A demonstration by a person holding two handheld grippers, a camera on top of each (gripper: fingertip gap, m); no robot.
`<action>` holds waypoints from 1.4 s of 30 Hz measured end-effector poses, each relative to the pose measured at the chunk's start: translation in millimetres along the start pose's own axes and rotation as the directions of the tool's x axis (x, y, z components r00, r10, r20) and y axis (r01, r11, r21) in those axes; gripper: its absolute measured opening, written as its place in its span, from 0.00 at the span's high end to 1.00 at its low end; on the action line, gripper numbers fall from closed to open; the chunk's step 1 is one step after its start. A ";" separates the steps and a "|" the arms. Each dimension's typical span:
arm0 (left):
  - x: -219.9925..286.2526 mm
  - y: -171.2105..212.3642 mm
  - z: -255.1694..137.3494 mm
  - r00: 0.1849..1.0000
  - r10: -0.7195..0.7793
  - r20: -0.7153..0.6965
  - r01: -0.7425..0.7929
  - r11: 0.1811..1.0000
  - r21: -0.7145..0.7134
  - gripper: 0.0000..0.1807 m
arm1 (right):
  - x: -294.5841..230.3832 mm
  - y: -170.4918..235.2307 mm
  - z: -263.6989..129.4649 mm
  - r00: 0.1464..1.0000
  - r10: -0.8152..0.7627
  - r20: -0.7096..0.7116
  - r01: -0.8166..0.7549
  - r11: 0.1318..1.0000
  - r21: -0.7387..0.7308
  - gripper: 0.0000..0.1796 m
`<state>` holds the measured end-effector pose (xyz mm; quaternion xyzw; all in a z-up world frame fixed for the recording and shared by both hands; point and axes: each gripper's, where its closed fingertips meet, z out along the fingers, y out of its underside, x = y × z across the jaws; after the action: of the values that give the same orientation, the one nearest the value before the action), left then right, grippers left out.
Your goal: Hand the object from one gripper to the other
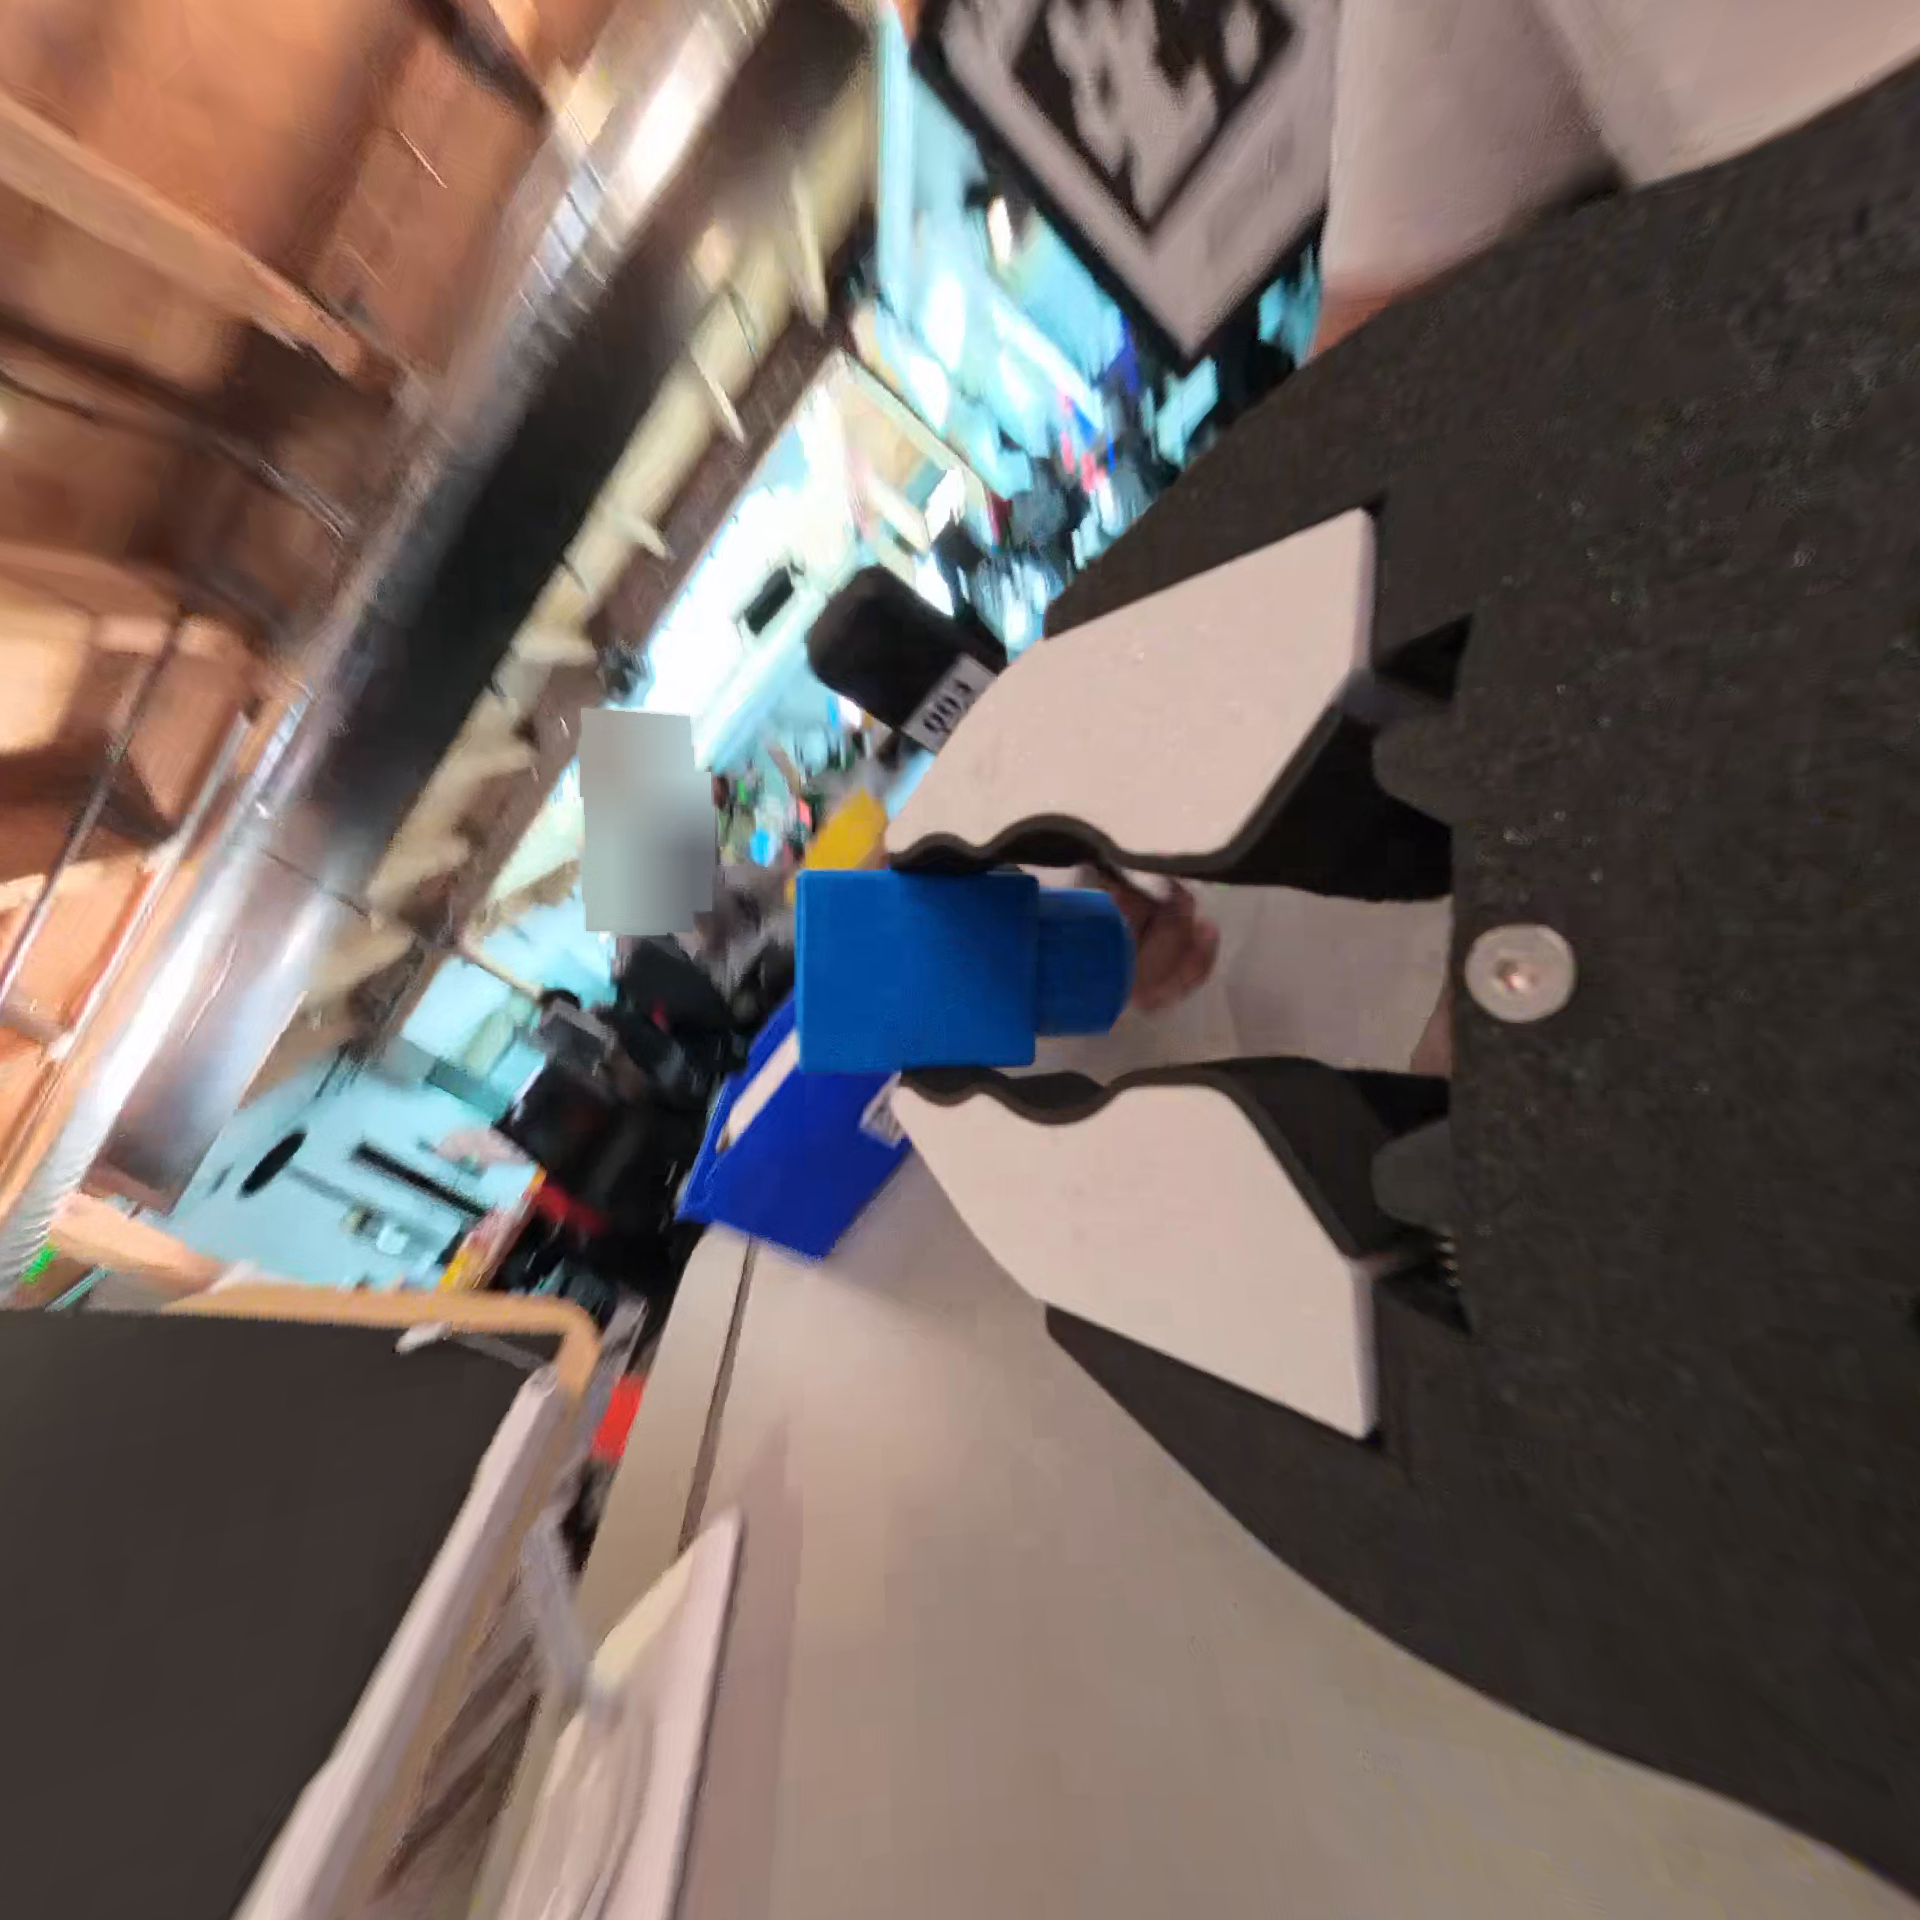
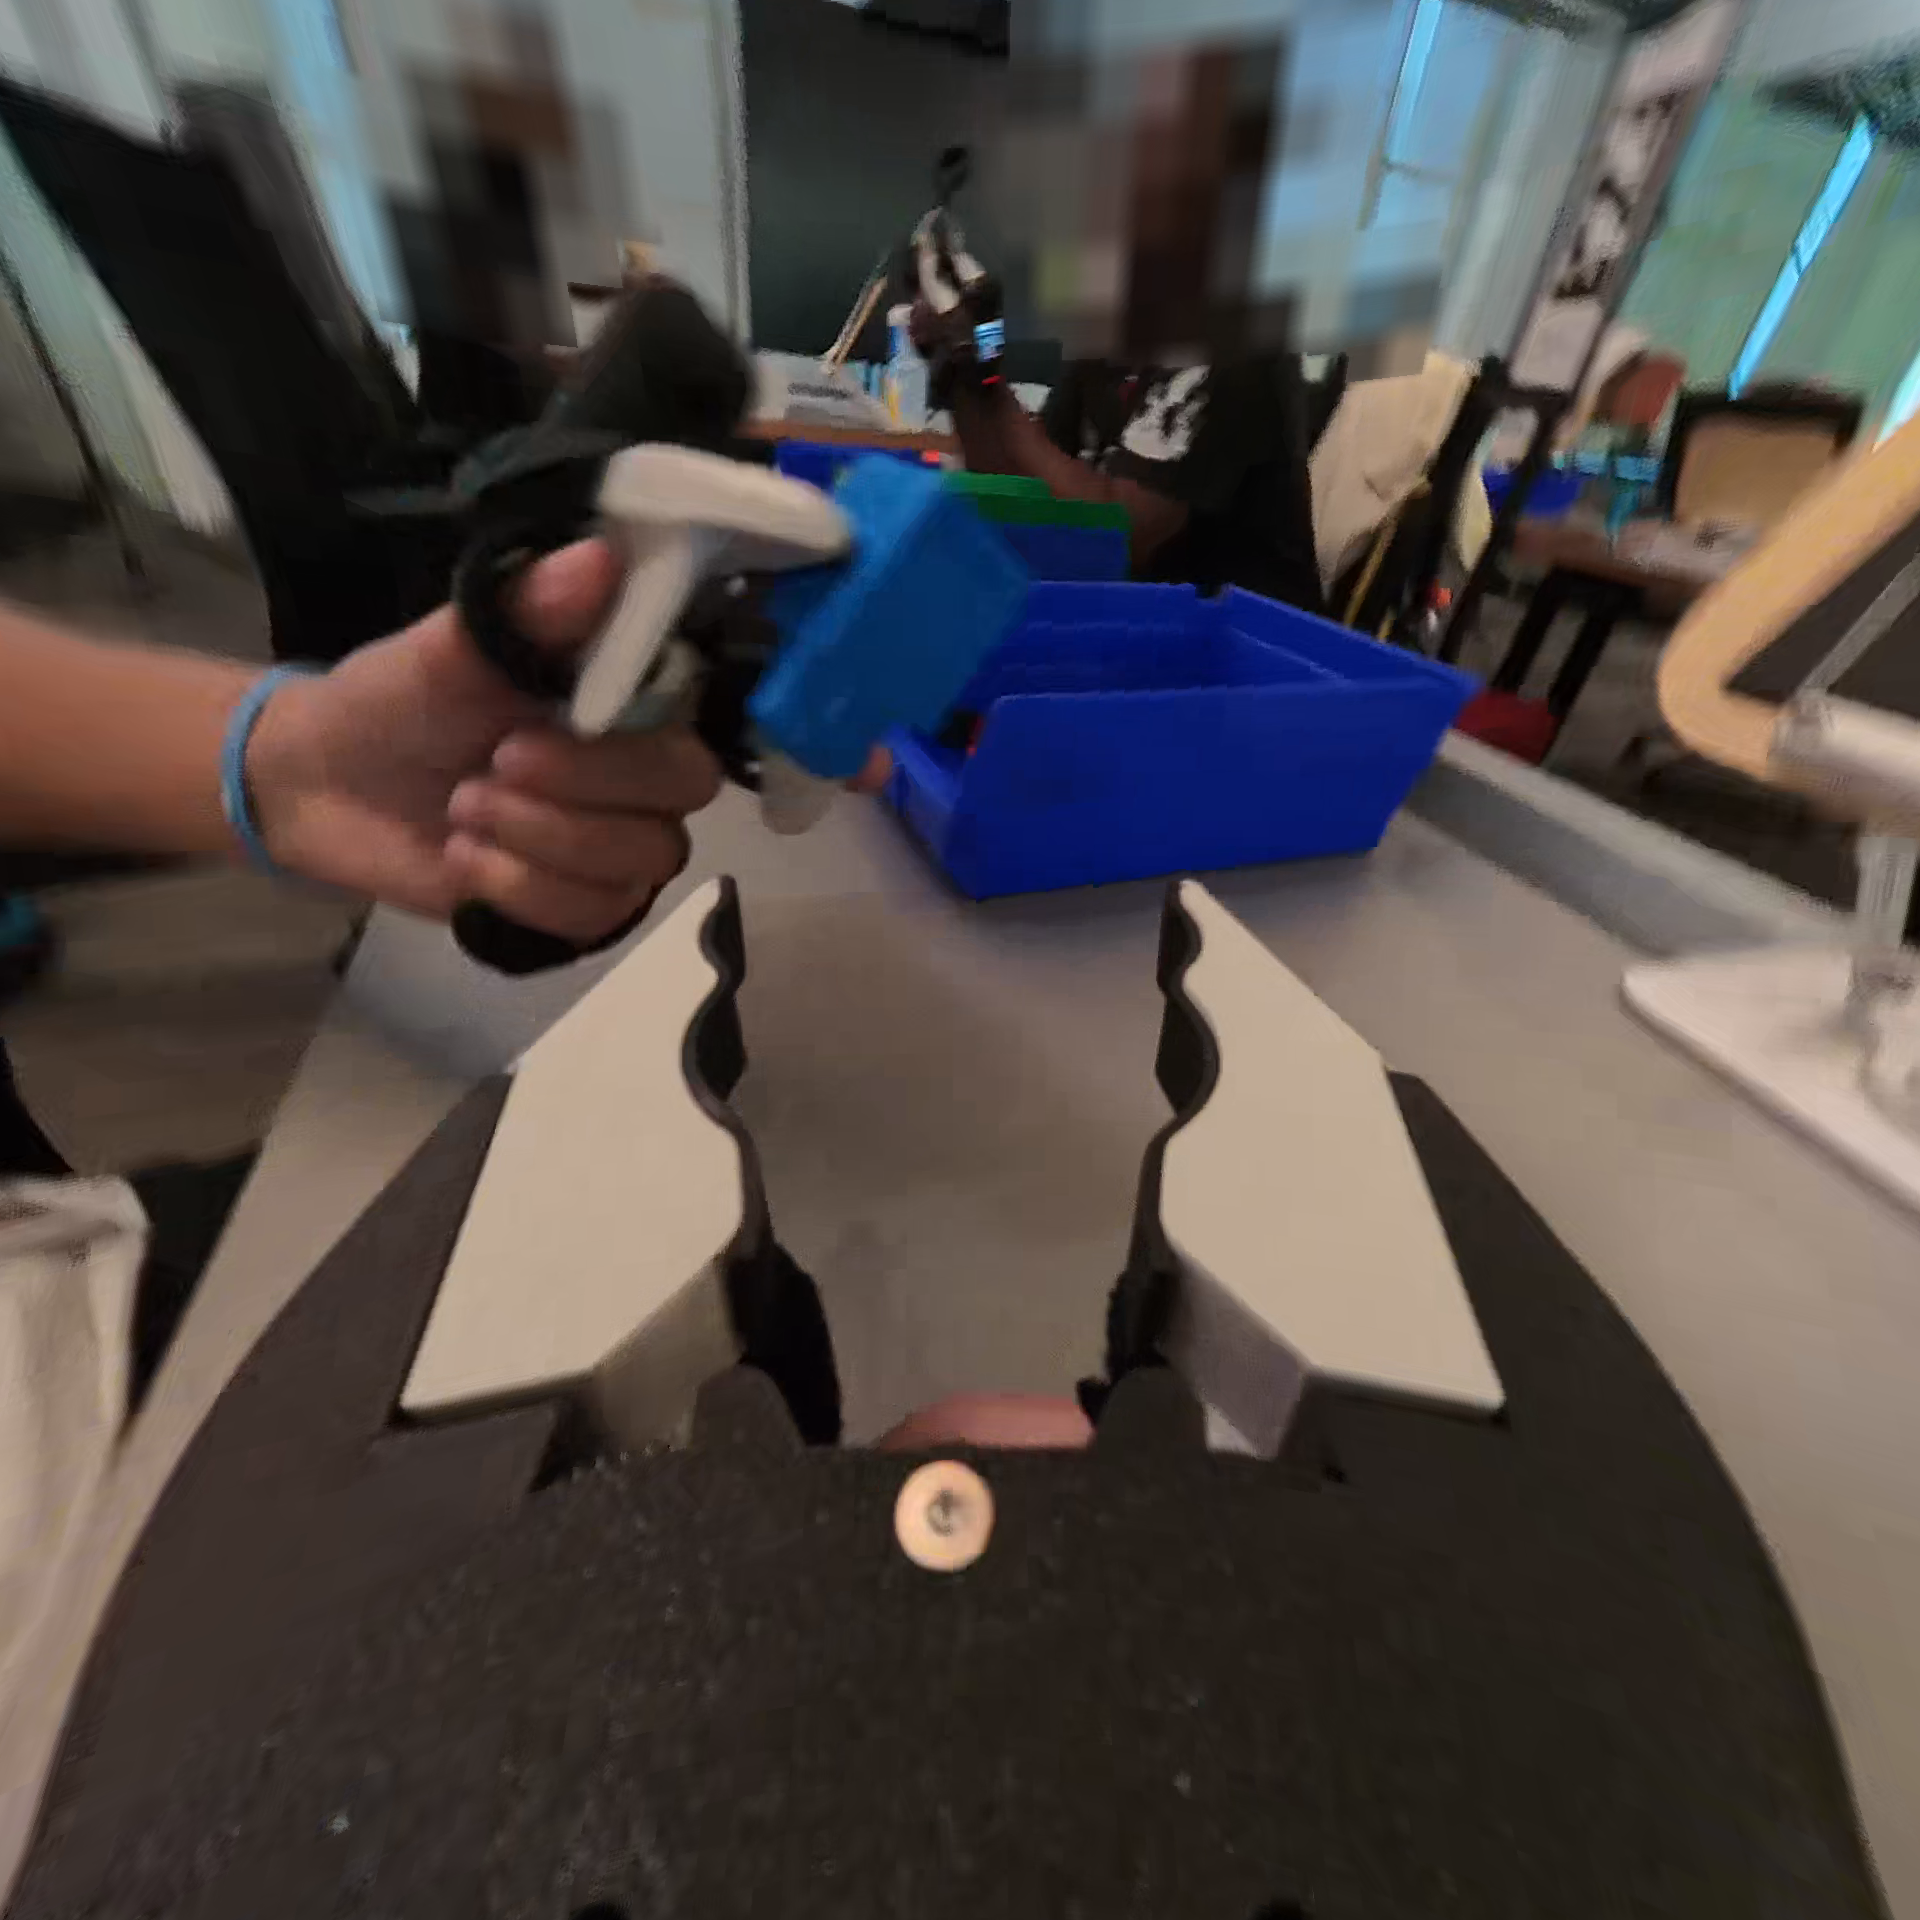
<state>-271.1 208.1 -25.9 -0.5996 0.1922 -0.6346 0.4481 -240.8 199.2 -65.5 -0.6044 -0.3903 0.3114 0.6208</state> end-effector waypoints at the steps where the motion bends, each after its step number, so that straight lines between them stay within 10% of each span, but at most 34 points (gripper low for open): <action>1: -0.8 3.0 0.9 0.997 -0.079 -0.025 0.078 0.997 -0.019 0.81 | -10.4 -2.1 2.5 0.995 -0.097 0.003 0.097 0.995 -0.001 0.55; 10: 0.8 35.0 10.9 0.930 -0.357 -0.089 0.340 0.926 -0.162 0.81 | -19.1 -10.5 1.7 0.884 -0.442 -0.148 0.444 0.896 -0.023 0.52; 22: 8.4 47.7 16.8 0.915 -0.386 -0.121 0.360 0.913 -0.192 0.81 | -21.4 -11.2 6.4 0.853 -0.505 -0.129 0.500 0.863 -0.074 0.62; 30: -4.9 9.9 -3.1 0.991 0.135 0.005 -0.134 0.984 -0.120 0.68 | -23.4 -0.2 -3.0 0.991 0.003 0.136 0.010 0.995 -0.096 0.63; 35: 4.1 27.6 -9.6 0.765 0.640 -0.064 -0.638 0.742 -0.208 0.67 | -18.5 7.9 -6.1 0.895 0.380 0.235 -0.349 0.923 -0.164 0.63; 42: 11.9 76.4 -2.6 0.541 0.815 -0.209 -0.824 0.463 -0.326 0.63 | -46.3 10.9 -6.8 0.646 0.675 0.357 -0.582 0.738 -0.341 0.63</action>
<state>-246.3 157.8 -79.2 -0.5017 0.5819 -0.2971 0.5670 -257.3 156.7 -81.0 -0.6685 -0.3182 0.6013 0.3004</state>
